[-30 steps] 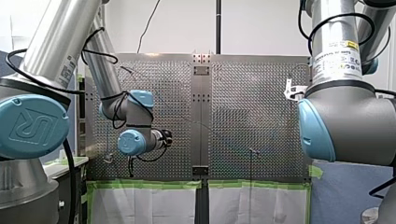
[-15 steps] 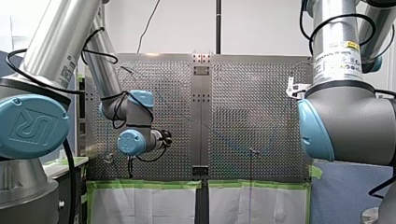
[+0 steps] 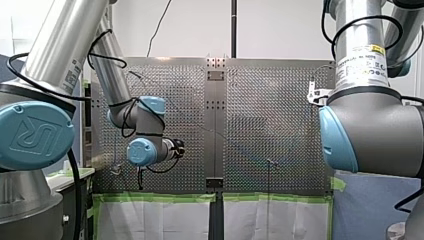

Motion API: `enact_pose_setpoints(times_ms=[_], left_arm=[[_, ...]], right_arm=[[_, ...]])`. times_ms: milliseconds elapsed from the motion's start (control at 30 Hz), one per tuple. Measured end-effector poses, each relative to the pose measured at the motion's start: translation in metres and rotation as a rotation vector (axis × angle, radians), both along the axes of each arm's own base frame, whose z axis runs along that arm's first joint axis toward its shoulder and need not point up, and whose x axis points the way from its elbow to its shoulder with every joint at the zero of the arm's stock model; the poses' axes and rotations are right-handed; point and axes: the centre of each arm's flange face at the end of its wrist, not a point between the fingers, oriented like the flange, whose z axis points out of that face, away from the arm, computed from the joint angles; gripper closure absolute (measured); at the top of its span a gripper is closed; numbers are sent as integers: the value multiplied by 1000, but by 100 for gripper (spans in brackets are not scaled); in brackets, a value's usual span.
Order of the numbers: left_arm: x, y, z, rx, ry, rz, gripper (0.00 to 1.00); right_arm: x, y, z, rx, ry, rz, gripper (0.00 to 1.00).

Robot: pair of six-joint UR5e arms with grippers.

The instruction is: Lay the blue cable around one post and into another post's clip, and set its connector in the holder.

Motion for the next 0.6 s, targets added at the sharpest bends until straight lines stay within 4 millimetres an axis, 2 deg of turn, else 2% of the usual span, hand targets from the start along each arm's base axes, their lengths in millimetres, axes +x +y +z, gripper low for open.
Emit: enact_pose_setpoints(times_ms=[600], left_arm=[[0, 0, 0, 1, 1, 1, 0]], right_arm=[[3, -7, 3, -3, 1, 33, 100]])
